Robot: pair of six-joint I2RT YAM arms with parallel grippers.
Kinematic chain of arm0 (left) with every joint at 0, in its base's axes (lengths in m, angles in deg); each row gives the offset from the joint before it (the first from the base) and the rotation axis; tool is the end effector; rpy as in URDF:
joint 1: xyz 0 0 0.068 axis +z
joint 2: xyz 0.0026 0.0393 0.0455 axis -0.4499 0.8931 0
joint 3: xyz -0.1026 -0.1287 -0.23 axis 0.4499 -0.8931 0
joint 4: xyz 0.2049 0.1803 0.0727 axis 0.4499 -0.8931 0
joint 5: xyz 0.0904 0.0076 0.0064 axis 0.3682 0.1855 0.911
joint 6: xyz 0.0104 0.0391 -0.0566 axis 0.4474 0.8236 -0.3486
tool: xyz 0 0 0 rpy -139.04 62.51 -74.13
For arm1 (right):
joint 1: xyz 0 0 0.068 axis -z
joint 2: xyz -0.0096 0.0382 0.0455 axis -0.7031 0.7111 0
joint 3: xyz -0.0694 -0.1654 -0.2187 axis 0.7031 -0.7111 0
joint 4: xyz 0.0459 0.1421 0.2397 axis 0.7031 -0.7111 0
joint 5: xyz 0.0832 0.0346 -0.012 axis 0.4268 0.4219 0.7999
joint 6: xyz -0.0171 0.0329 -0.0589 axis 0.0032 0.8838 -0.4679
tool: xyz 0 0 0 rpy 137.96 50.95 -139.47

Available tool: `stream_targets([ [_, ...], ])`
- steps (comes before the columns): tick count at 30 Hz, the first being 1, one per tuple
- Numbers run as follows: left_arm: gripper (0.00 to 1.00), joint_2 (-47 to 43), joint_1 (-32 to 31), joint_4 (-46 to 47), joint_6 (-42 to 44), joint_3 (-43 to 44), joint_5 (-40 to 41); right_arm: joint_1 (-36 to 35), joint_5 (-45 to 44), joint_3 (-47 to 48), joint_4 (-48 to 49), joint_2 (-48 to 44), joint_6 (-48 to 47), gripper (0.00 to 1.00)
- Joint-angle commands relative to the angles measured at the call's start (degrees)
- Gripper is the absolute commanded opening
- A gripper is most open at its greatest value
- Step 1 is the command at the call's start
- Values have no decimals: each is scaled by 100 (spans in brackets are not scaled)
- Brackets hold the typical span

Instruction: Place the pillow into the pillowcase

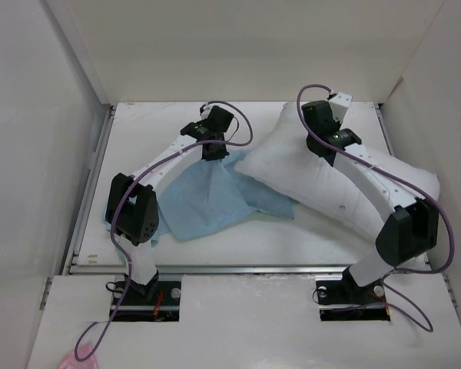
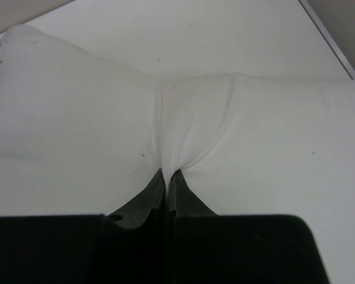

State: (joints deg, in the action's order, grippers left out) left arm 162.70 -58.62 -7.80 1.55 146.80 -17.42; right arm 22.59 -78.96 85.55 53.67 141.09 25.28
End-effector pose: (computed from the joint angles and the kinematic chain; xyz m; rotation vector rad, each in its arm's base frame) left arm 0.3936 -0.2276 0.2794 -0.0983 2.3810 -0.2098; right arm 0.3618 0.1073 0.3407 0.4757 2.0243 -0.2564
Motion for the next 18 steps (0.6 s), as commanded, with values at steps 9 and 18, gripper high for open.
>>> stream_targets([
  [9, 17, -133, -47, -325, 142, 339, -46, -883, -1587, 951, 516, 1100, 495, 0],
  [18, 0, 89, 6, -159, 196, 561, 7, -1596, -1984, 978, 235, 1549, 557, 0],
])
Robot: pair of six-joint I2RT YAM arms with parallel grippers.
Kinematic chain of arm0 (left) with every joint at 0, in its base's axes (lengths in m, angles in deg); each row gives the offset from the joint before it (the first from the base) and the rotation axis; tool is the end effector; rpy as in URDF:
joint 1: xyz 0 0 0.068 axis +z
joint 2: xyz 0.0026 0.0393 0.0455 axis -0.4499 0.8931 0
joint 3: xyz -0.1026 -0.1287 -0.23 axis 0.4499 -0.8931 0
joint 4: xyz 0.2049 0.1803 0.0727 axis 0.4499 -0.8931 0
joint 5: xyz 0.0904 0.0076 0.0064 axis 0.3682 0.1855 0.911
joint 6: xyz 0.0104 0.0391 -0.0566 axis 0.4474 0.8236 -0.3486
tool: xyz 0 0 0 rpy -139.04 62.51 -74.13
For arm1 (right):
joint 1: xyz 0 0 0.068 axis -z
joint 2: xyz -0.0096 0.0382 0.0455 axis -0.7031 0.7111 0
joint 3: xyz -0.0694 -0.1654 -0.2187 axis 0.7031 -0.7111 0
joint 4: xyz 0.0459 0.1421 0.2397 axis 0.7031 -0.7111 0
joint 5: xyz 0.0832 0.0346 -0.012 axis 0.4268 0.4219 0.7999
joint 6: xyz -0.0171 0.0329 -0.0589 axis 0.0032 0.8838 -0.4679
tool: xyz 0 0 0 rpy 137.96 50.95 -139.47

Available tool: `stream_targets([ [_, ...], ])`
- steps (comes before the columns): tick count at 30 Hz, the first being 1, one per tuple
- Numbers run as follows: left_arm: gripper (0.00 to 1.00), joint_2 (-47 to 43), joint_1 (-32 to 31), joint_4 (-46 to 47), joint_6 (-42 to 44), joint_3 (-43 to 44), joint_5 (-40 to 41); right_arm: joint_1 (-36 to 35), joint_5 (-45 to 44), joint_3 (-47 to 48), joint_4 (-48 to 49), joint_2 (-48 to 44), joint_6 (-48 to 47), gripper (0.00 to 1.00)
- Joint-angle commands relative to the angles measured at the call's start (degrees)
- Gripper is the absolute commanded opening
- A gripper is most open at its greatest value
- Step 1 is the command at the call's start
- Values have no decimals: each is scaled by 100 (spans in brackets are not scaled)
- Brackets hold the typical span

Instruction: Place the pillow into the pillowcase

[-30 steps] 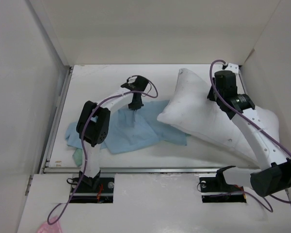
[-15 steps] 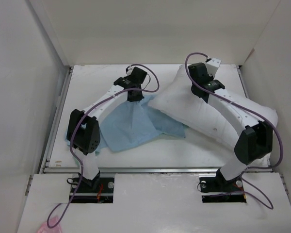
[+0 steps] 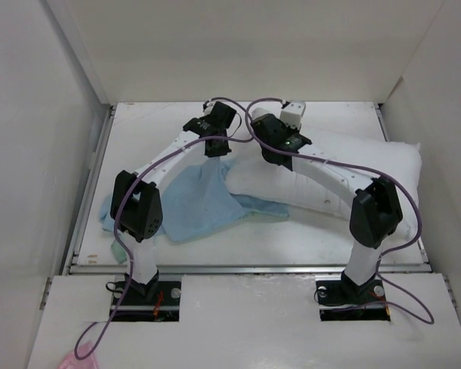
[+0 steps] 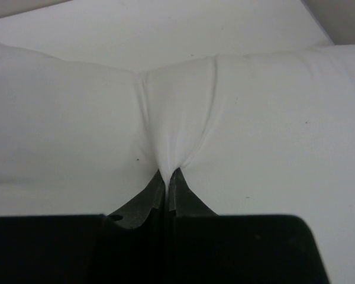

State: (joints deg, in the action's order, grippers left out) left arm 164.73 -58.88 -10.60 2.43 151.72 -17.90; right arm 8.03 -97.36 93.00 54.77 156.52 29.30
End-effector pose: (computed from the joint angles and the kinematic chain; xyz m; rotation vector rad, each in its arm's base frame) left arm 0.4002 -0.2347 0.2905 -0.0710 2.3833 -0.2146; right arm 0.3745 0.2184 0.2943 0.3738 1.9434 -0.4432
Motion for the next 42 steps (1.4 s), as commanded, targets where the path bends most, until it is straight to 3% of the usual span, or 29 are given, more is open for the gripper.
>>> stream_targets([
  [1, 0, -237, 32, 183, 108, 16, 55, -141, -144, 233, 195, -47, 155, 0],
  [9, 0, -633, 85, 447, 179, -108, -156, -335, 330, 556, 546, -512, 93, 0],
  [15, 0, -1554, -55, 508, 118, -546, -86, -457, 7, 1603, 373, 312, 57, 0],
  [18, 0, -1785, -55, 570, 117, -670, 55, -800, -416, 1543, 222, 375, 58, 0],
  [23, 0, -1925, -55, 386, 117, -609, 178, -1126, -601, 394, 30, 252, 408, 0],
  [29, 0, -2549, -3, 385, 117, -722, 380, -1126, -1056, 443, -1832, 1190, 2103, 0],
  [31, 0, -2664, -3, 385, 117, -888, 380, -1126, -1251, 776, -2750, 1759, 2534, 0],
  [33, 0, -2743, -3, 385, 170, -1056, 380, -1004, -1453, 1598, -4137, 2348, 3597, 0],
  [35, 0, -2796, -3, 385, 170, -1328, 380, -889, -1716, 2190, -4873, 2624, 4378, 0],
  [42, 0, -2902, 234, 929, 117, -1927, -180, -168, -1910, 3062, -4552, 2256, 3692, 0],
])
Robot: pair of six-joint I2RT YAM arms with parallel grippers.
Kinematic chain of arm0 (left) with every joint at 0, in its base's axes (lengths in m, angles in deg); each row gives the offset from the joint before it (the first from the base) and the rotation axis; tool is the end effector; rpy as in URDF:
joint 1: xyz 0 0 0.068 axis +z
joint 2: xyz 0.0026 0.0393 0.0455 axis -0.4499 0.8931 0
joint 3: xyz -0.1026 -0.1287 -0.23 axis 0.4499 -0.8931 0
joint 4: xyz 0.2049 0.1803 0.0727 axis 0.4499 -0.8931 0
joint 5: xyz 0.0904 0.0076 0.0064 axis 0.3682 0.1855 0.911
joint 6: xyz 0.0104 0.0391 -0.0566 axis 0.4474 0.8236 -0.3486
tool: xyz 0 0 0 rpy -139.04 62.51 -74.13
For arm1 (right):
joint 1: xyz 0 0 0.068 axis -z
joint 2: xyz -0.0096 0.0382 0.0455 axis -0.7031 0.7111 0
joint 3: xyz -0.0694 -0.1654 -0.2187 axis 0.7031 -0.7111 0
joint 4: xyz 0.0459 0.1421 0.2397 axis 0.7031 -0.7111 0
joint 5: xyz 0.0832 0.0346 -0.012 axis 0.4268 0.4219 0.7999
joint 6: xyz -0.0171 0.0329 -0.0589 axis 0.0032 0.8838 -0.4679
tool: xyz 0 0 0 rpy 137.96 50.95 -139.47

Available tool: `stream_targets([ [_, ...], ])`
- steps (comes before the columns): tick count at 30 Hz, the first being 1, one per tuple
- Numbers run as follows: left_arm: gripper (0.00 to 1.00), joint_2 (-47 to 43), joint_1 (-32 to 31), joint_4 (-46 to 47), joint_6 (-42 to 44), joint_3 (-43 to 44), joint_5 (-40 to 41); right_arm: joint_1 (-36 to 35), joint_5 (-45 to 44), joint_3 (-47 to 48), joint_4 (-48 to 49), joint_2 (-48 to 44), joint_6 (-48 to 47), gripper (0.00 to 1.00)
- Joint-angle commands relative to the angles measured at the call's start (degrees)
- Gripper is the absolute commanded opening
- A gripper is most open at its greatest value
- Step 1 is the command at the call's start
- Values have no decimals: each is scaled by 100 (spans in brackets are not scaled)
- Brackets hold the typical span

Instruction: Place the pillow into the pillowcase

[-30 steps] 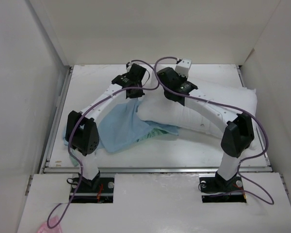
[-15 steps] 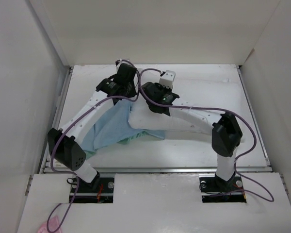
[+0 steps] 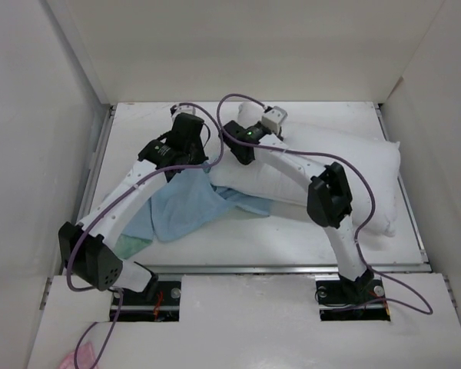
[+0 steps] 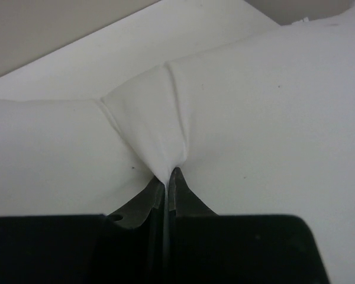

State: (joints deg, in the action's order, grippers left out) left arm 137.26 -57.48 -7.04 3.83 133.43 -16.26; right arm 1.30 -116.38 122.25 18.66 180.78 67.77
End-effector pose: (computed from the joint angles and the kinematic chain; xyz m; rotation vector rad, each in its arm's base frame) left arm 0.3063 -0.1639 0.3648 -0.1176 2.1696 -0.2905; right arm 0.3883 0.2908 0.2582 0.5999 1.7217 -0.6126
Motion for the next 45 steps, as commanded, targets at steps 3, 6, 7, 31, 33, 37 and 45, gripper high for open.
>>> stream_targets([
  [3, 0, 267, 95, 706, 30, 234, -460, 505, 393, -177, 327, -625, -1122, 0],
  [6, 0, 680, 95, 758, 30, 596, -530, 322, 1412, -1116, 1954, -1266, -2345, 0],
  [7, 0, 759, 95, 759, 30, 779, -601, 234, 1676, -1336, 2239, -1408, -2556, 0],
  [31, 0, 524, 376, 231, -313, 325, 32, -663, 5877, -5363, 5203, -4194, -5260, 43],
  [33, 0, 339, 429, 179, -313, 245, -21, -663, 6639, -5713, 5204, -4362, -5747, 49],
  [37, 69, 128, 429, -32, -365, 0, -21, -663, 6857, -6048, 4872, -4530, -6171, 51],
  [45, 100, 170, 842, -120, -366, -589, -345, -663, 6934, -6094, 4116, -3847, -5557, 57],
])
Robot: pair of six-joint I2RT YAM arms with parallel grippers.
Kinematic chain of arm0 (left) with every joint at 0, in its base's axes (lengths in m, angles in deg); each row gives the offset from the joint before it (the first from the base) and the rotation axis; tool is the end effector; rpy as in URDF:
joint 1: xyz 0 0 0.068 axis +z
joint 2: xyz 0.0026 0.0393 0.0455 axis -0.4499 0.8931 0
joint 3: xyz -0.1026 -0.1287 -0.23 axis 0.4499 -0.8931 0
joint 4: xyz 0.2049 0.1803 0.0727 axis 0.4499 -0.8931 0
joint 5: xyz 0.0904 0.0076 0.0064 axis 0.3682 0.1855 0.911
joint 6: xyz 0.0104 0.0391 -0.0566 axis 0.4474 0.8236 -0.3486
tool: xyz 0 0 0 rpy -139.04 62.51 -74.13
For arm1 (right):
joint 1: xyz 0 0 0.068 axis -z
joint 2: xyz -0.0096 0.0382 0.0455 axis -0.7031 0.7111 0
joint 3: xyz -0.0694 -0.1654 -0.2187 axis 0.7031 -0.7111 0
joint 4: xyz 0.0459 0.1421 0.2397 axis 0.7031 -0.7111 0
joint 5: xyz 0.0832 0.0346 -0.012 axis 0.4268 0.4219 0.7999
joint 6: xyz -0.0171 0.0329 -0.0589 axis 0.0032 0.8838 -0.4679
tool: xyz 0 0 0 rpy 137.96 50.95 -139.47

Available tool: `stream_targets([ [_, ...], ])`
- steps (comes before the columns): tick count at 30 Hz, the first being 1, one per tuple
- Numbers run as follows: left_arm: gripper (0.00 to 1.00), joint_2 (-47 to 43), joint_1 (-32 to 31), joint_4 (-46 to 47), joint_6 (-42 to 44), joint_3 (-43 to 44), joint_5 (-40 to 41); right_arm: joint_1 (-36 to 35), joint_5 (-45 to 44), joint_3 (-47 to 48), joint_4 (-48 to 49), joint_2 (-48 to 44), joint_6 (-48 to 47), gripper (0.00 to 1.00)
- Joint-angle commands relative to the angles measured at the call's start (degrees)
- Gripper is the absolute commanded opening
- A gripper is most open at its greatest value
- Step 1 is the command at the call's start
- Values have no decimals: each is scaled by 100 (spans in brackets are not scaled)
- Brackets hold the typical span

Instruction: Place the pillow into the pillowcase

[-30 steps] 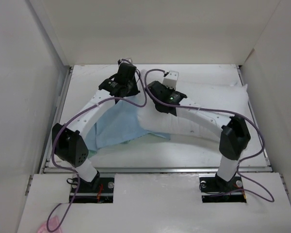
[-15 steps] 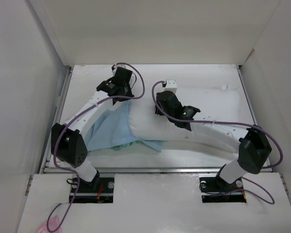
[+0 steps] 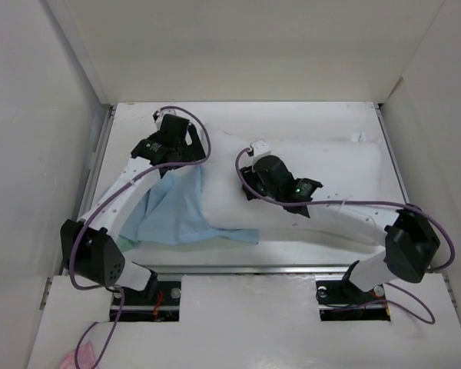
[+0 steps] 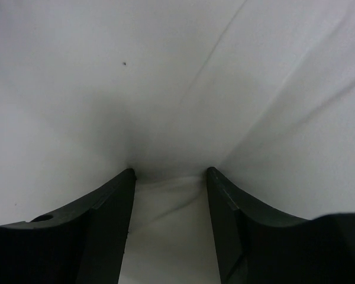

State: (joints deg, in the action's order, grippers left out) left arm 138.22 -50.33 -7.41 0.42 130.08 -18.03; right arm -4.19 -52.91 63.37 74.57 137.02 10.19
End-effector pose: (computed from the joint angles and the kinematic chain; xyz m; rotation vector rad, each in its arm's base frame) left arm 0.3254 -0.1268 0.3366 -0.2962 2.2333 -0.2412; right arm 0.2497 0.2648 0.2510 -0.5333 2.1321 0.3468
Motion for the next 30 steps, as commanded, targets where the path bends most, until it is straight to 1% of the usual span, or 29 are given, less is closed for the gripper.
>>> stream_targets([
  [1, 100, 240, 197, -83, -25, -325, -256, -115, 517, -135, -1581, 653, 271, 58],
  [2, 100, 320, 197, -31, -25, -413, -344, -115, 343, -83, -1652, 750, 333, 59],
  [4, 100, 461, 268, 66, -200, -738, -547, -115, 35, 6, -1854, 892, 604, 74],
  [5, 100, 592, 329, 136, -270, -861, -626, -19, -237, 67, -1924, 892, 719, 79],
  [6, 100, 593, 381, 137, -349, -984, -705, 78, -300, 67, -1925, 892, 798, 84],
  [7, 100, 593, 382, 241, -419, -1324, -888, 209, -301, 67, -2012, 813, 965, 88],
  [8, 98, 593, 382, 373, -420, -1536, -1047, 376, -144, 67, -2013, 813, 966, 88],
  [9, 93, 541, 382, 644, -533, -1739, -1170, 743, 336, -72, -2013, 760, 966, 88],
  [10, 88, 541, 382, 803, -534, -2106, -1458, 903, 532, -125, -2013, 760, 1036, 88],
  [12, 74, 645, 382, 962, -604, -2294, -1523, 1097, 753, -240, -2013, 760, 1107, 88],
  [14, 60, 856, 382, 1155, -605, -2355, -1724, 1151, 641, -310, -2065, 899, 1282, 88],
  [15, 46, 1109, 382, 1261, -605, -2356, -1812, 1151, 561, -310, -2118, 987, 1283, 87],
  [17, 32, 1392, 382, 1551, -605, -2356, -1970, 1291, 219, -100, -2223, 1285, 1440, 87],
  [19, 16, 1838, 382, 1709, -605, -2128, -2085, 1378, -97, 14, -2277, 1471, 1642, 81],
  [20, 0, 2007, 382, 1832, -553, -2032, -2085, 1466, -168, 163, -2277, 1541, 1643, 77],
  [21, 0, 2174, 382, 1833, -552, -1665, -2016, 1467, -256, 234, -2277, 1646, 1713, 72],
  [22, 0, 2541, 382, 1833, -500, -1418, -1937, 1572, -353, 313, -2207, 1647, 1713, 70],
  [24, 0, 2903, 382, 1772, -447, -856, -1874, 1870, -512, 664, -2206, 1883, 1766, 69],
  [25, 0, 3088, 382, 1771, -386, -209, -1822, 1985, -625, 787, -2154, 1937, 1766, 69],
  [26, 0, 3438, 382, 1771, -281, 128, -1822, 2229, -904, 910, -2101, 1990, 1705, 69],
  [27, 0, 3615, 382, 1693, -210, 471, -1822, 2371, -1064, 1233, -2101, 2051, 1705, 69],
  [28, 0, 3800, 382, 1614, -148, 1283, -1752, 2512, -1161, 1419, -1988, 2156, 1705, 69],
  [29, 0, 4202, 434, 1457, 0, 1761, -1673, 2644, -1214, 1586, -1900, 2157, 1609, 69],
  [30, 0, 4388, 435, 1107, 80, 2219, -1577, 2871, -1293, 1832, -1759, 2209, 1512, 69],
])
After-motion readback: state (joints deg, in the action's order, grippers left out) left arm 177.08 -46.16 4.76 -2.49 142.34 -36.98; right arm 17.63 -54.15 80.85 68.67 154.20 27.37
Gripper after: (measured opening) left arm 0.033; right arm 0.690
